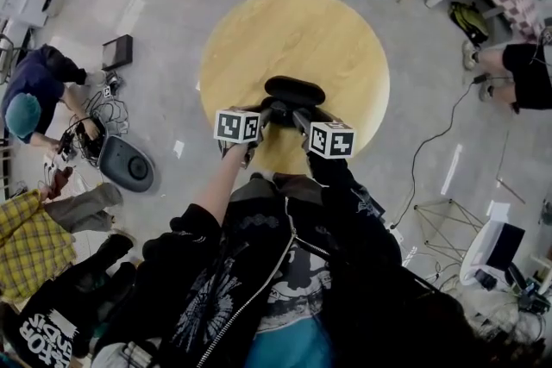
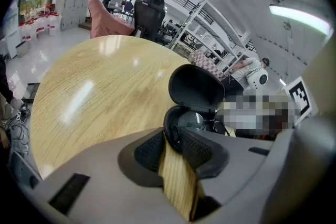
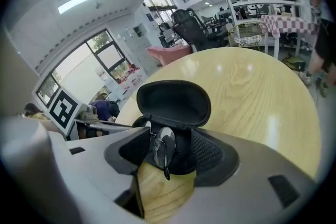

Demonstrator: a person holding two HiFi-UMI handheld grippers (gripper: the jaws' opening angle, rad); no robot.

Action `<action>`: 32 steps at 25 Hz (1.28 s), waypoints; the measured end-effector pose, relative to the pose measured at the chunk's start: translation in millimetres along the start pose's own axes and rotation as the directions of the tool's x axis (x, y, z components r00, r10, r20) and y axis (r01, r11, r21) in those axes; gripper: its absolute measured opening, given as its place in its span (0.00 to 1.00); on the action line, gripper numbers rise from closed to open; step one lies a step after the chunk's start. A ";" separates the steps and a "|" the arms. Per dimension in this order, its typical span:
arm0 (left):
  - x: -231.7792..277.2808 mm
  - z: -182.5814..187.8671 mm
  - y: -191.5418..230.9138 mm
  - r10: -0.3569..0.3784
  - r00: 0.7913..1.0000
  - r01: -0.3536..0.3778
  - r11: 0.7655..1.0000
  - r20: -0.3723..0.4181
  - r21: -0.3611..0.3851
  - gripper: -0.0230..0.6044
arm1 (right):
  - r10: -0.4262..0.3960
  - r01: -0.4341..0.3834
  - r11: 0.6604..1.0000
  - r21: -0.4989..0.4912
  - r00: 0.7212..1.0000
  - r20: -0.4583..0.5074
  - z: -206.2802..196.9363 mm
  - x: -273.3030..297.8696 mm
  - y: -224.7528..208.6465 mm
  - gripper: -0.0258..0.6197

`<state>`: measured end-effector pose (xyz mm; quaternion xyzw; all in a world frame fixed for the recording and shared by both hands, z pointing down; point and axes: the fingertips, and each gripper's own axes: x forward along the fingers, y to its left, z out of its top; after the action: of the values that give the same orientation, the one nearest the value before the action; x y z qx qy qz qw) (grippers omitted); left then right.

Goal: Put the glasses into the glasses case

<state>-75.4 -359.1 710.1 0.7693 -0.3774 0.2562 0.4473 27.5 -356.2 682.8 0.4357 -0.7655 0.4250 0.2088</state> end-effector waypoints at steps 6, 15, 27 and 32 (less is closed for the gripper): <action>-1.0 -1.1 0.7 -0.025 1.000 0.025 0.999 0.019 -0.038 0.21 | -0.010 0.005 0.998 0.066 0.997 0.073 11.6 -21.5 -8.5 0.39; -9.5 -0.8 2.1 -0.025 0.999 0.026 1.000 0.031 -0.018 0.29 | -0.021 0.010 0.994 0.107 0.995 0.100 1.0 -35.0 -10.0 0.39; -35.6 5.8 -7.3 -0.052 0.994 0.051 0.999 0.093 0.015 0.32 | 0.001 -0.019 0.995 0.096 0.984 0.179 11.0 -57.9 12.6 0.39; -58.3 8.2 -24.7 -0.114 0.981 0.106 0.993 0.159 0.059 0.31 | 0.059 -0.074 0.995 0.063 0.974 0.217 10.2 -71.1 35.2 0.39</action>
<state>-88.9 -338.1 651.4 0.8182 -0.3628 0.1771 0.4094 36.2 -320.8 611.6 0.4603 -0.7821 0.4092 0.0949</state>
